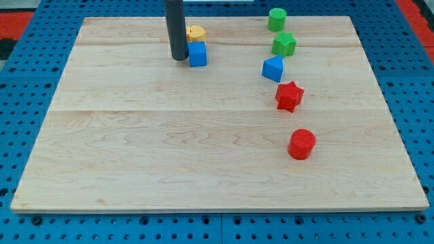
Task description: Push the blue cube to the center
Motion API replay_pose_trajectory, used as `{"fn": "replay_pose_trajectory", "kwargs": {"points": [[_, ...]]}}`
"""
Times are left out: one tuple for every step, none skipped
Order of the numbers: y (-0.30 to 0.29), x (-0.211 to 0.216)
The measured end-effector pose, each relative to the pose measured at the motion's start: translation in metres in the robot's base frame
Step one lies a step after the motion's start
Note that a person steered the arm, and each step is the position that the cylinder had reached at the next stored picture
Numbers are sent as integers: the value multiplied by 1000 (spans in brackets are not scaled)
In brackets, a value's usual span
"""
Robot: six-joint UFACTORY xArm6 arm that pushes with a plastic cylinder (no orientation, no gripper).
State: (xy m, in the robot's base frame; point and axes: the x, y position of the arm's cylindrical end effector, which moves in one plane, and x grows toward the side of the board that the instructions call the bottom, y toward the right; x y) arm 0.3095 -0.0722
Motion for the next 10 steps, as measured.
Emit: {"fn": "replay_pose_trajectory", "kwargs": {"points": [[-1, -10], [4, -32], [16, -34], [43, -29], [59, -6], [59, 29], [61, 59], [65, 36], [90, 35], [97, 47]]}}
